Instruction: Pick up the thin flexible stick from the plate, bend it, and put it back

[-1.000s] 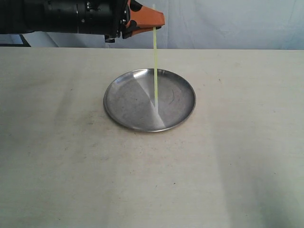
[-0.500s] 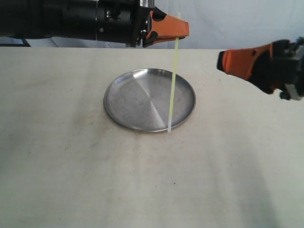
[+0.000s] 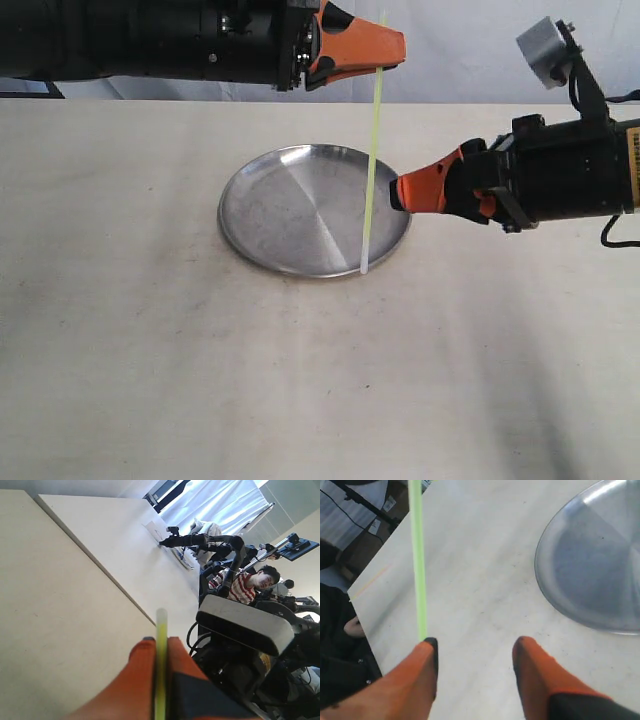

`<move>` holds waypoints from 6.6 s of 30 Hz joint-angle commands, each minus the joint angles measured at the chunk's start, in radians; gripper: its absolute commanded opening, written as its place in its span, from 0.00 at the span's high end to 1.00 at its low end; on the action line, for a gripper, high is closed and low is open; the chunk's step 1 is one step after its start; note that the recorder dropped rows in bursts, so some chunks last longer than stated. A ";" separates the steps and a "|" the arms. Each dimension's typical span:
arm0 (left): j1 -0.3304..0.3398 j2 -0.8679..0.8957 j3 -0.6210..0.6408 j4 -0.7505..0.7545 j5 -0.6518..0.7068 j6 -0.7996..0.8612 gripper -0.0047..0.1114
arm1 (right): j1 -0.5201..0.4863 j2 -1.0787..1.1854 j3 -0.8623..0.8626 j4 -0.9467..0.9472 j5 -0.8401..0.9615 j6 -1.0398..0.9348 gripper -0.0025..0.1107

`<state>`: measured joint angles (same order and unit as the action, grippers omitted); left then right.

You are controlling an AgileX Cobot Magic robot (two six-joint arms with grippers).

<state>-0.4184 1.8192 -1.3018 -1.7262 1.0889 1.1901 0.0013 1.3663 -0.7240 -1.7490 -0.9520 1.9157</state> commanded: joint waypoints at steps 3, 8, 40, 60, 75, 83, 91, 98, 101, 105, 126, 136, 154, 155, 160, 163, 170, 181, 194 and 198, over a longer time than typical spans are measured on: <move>-0.004 -0.010 0.007 -0.018 0.013 0.022 0.96 | 0.005 0.005 -0.008 0.069 -0.106 -0.091 0.56; -0.004 -0.010 0.007 -0.018 0.020 0.022 0.96 | 0.072 0.005 -0.008 0.078 -0.076 -0.117 0.56; -0.002 -0.010 0.007 0.169 -0.137 -0.043 0.96 | 0.262 -0.048 -0.008 0.166 0.340 -0.225 0.98; -0.002 -0.010 0.007 0.212 -0.119 -0.084 0.96 | 0.262 -0.104 -0.008 0.457 0.453 -0.538 0.98; -0.004 -0.010 0.007 0.206 -0.109 -0.071 0.96 | 0.262 -0.104 -0.008 0.673 0.453 -0.695 0.98; -0.004 -0.010 0.007 0.174 -0.073 -0.048 0.96 | 0.262 -0.091 -0.008 0.750 0.448 -0.733 0.98; -0.004 -0.010 0.007 0.174 -0.073 -0.032 0.96 | 0.262 -0.083 -0.008 0.857 0.444 -0.777 0.98; -0.004 -0.010 0.007 0.171 -0.073 -0.028 0.96 | 0.262 -0.083 -0.008 0.955 0.444 -0.846 0.98; -0.006 -0.010 0.007 0.171 -0.070 -0.028 0.96 | 0.262 -0.083 -0.008 0.985 0.444 -0.871 0.98; -0.022 -0.010 0.007 0.171 -0.070 -0.026 0.96 | 0.262 -0.083 -0.008 0.995 0.444 -0.873 0.98; -0.053 -0.010 0.007 0.174 -0.073 -0.005 0.96 | 0.262 -0.083 -0.008 1.053 0.454 -0.958 0.98; -0.053 -0.010 0.007 0.174 -0.073 -0.002 0.96 | 0.262 -0.083 -0.008 1.133 0.503 -1.057 0.98; -0.053 -0.010 0.007 0.180 -0.073 0.002 0.96 | 0.262 -0.083 -0.008 1.153 0.626 -1.062 0.98; -0.053 -0.010 0.007 0.180 -0.073 0.002 0.96 | 0.262 -0.083 -0.008 1.153 0.626 -1.062 0.98; -0.053 -0.010 0.007 0.180 -0.073 0.002 0.96 | 0.262 -0.083 -0.008 1.153 0.639 -1.062 0.98; -0.053 -0.010 0.007 0.180 -0.073 0.002 0.96 | 0.262 -0.083 -0.008 1.154 0.681 -1.062 0.98; -0.053 -0.010 0.007 0.179 -0.073 0.002 0.96 | 0.262 -0.083 -0.008 1.156 0.724 -1.050 0.98; -0.053 -0.010 0.007 0.164 -0.063 0.007 0.96 | 0.283 -0.073 -0.008 1.156 0.752 -1.004 0.98; -0.053 -0.010 0.007 0.151 -0.053 0.022 0.96 | 0.339 0.038 -0.008 1.157 0.732 -1.000 0.98; -0.053 -0.010 0.007 0.151 -0.055 0.024 0.96 | 0.339 0.056 -0.008 1.157 0.732 -1.000 0.98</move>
<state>-0.4577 1.8150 -1.3000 -1.5684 1.0114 1.2078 0.3306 1.4152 -0.7230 -0.5886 -0.1608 0.9172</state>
